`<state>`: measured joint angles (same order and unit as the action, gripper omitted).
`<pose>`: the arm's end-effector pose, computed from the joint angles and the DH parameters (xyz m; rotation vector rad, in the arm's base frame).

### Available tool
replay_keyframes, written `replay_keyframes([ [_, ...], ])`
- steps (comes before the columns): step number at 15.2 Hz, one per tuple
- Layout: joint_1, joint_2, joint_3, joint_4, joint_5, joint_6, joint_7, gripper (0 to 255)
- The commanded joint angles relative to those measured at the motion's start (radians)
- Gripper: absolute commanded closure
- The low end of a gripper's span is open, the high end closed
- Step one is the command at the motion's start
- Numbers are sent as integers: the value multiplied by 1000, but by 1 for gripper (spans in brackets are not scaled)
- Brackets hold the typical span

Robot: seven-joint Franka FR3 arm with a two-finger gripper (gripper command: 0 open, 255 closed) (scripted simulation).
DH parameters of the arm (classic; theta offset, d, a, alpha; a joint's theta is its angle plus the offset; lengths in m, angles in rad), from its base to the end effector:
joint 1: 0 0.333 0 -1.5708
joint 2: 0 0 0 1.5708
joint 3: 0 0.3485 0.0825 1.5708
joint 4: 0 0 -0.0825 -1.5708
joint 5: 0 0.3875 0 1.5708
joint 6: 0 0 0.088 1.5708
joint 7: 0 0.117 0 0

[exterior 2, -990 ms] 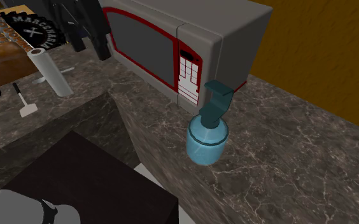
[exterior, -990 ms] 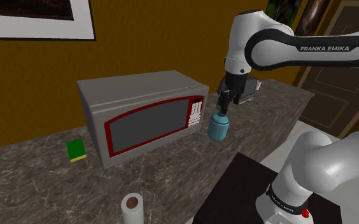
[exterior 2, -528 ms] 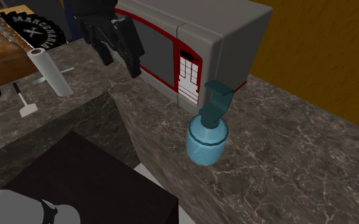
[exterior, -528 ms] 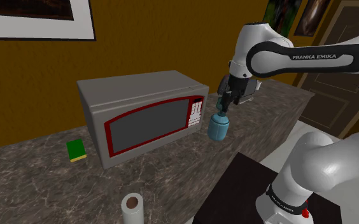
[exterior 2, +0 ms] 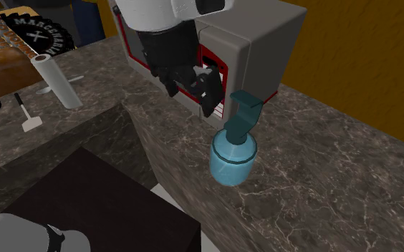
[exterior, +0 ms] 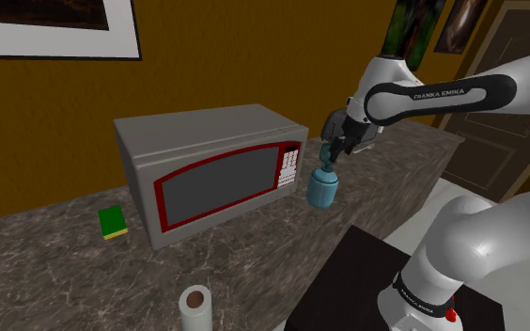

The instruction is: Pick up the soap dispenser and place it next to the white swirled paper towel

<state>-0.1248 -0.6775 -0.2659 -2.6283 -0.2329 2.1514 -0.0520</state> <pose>0.3178 -0.1490 0.4832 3.0392 -0.2860 0.2741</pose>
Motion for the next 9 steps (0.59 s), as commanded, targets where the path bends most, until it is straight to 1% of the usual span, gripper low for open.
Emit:
replay_keyframes([
  [1, -12, 30, -54, -16, -6, 87, -38, 0],
  [3, -15, 76, -114, -14, -2, 168, -83, 0],
  [6, -2, 151, -205, 0, 25, 278, -157, 0],
  [9, 8, 190, -219, -12, 32, 329, -163, 0],
])
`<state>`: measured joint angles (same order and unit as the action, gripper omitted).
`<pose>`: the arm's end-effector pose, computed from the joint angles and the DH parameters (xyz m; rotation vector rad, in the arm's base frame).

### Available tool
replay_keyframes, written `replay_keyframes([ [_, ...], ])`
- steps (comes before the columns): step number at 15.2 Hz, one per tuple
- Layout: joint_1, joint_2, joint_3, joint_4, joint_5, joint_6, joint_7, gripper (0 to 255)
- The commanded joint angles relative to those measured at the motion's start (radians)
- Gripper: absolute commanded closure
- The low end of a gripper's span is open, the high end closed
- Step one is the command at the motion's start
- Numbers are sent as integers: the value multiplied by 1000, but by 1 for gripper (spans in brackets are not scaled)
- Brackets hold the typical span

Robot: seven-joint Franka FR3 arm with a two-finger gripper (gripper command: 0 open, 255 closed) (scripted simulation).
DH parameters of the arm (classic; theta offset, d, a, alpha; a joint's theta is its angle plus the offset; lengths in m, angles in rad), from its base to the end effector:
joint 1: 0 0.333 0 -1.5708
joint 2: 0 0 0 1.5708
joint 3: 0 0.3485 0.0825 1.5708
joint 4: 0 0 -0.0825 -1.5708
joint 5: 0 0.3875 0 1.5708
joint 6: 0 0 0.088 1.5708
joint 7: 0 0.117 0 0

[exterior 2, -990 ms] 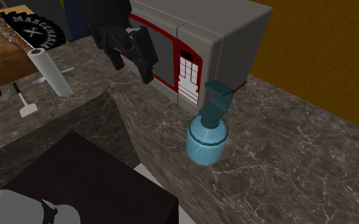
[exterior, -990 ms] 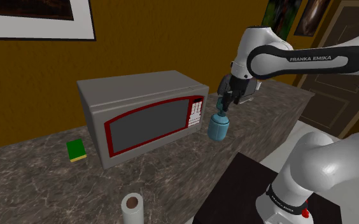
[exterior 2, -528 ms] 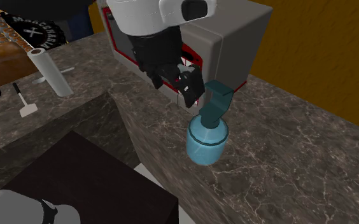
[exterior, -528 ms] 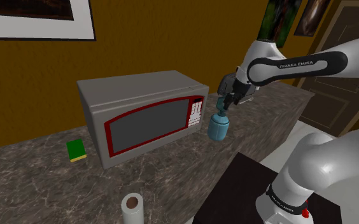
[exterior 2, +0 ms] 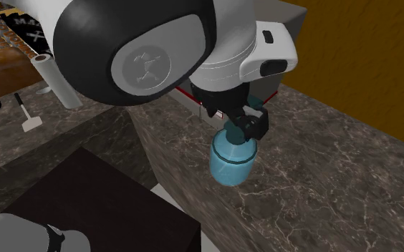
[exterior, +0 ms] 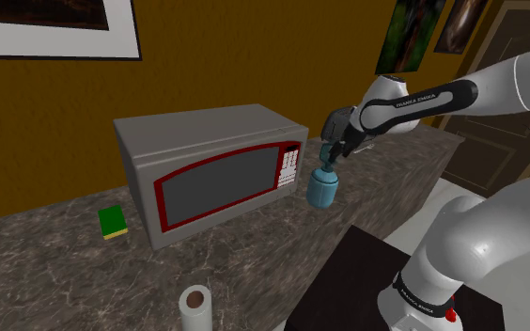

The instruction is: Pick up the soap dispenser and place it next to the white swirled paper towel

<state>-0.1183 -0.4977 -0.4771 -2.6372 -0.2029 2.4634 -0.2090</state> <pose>0.3325 -0.2293 0.4346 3.0485 -0.3470 0.4546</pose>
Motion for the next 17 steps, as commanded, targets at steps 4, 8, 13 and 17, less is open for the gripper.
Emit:
replay_keyframes([
  [4, 20, 66, -29, -16, 16, 84, -18, 0],
  [8, 22, 74, -32, -17, 19, 94, -20, 0],
  [13, 22, 74, -32, -17, 19, 94, -20, 255],
  [17, 22, 74, -32, -17, 19, 94, -20, 255],
])
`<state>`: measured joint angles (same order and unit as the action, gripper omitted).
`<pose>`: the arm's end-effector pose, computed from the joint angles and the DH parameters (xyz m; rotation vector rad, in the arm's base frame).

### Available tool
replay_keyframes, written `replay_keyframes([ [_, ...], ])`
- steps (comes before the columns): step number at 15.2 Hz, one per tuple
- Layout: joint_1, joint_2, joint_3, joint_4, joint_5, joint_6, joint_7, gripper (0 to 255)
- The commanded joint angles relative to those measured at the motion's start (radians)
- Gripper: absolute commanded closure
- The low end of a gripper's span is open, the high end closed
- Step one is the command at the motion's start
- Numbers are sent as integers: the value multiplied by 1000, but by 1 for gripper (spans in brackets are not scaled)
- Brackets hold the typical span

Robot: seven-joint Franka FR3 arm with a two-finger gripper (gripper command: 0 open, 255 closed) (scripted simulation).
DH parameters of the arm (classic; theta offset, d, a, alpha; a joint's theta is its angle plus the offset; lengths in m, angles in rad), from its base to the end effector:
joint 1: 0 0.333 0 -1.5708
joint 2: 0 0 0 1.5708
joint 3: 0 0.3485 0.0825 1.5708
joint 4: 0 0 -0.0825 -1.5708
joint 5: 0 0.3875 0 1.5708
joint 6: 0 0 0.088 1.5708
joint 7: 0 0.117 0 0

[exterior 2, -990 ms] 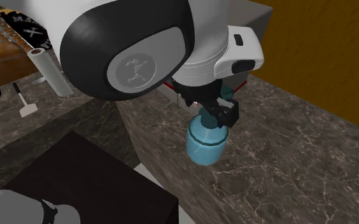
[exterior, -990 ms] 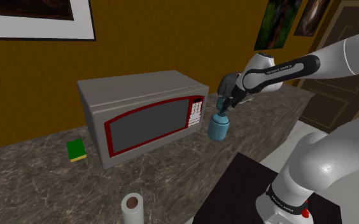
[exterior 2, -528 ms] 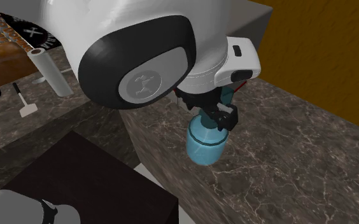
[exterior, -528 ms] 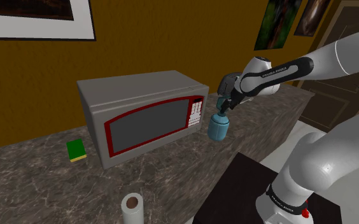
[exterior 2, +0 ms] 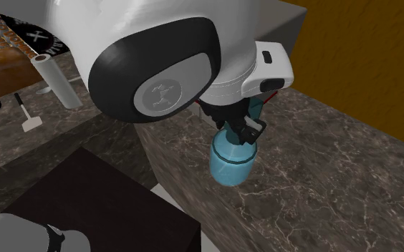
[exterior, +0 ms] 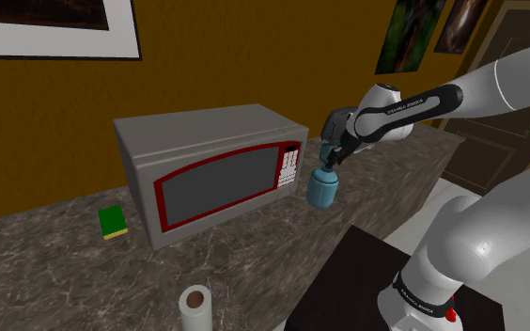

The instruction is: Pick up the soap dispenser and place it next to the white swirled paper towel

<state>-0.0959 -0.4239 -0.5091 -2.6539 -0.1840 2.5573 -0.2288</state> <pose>0.3417 -0.2337 0.4086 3.0471 -0.3478 0.4601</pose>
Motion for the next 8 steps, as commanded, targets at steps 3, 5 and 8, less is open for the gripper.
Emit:
replay_keyframes([
  [3, 0, 0, 0, 0, 0, 0, 0, 255],
  [5, 0, 0, 0, 0, 0, 0, 0, 255],
  [8, -6, -28, 14, 21, -5, -50, 8, 255],
])
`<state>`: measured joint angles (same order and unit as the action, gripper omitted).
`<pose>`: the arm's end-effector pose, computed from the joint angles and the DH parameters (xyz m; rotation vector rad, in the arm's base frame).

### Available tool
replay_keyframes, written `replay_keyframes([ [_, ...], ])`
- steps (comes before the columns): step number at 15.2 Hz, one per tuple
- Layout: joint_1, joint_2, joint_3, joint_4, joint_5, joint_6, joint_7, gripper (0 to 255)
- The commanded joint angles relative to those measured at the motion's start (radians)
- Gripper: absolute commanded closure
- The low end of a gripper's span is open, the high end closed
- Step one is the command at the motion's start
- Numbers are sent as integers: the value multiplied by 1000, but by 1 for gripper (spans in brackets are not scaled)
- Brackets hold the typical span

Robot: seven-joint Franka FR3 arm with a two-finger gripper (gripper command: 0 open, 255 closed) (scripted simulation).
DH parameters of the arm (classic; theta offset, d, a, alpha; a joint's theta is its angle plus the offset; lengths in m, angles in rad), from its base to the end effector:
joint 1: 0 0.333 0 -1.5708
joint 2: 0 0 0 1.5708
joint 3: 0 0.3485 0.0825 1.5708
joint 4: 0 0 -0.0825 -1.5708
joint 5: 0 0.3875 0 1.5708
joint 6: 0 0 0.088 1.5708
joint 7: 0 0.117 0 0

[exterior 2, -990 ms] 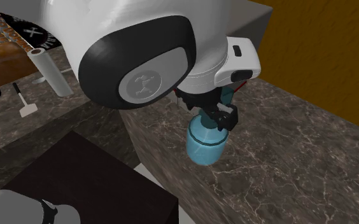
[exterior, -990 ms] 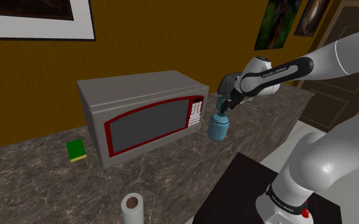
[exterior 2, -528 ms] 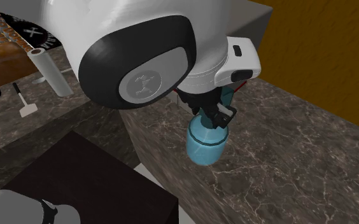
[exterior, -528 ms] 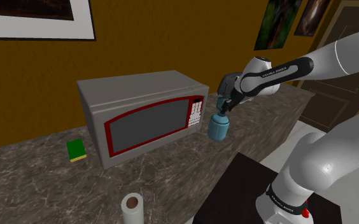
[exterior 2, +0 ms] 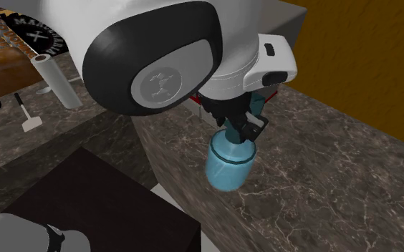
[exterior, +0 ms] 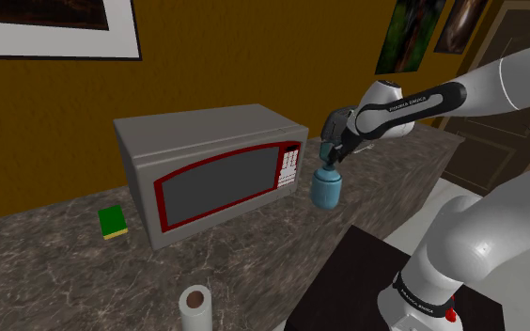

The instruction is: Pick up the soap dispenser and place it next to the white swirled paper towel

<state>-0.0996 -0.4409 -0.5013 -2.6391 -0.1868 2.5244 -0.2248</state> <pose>0.3414 -0.2341 0.4183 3.0480 -0.3475 0.4580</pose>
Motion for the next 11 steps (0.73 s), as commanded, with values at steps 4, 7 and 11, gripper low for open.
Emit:
replay_keyframes([
  [4, -8, -44, 22, 39, -5, -81, 13, 255],
  [7, -10, -65, 34, 65, -6, -128, 18, 255],
  [11, -12, -89, 48, 102, -4, -189, 23, 255],
])
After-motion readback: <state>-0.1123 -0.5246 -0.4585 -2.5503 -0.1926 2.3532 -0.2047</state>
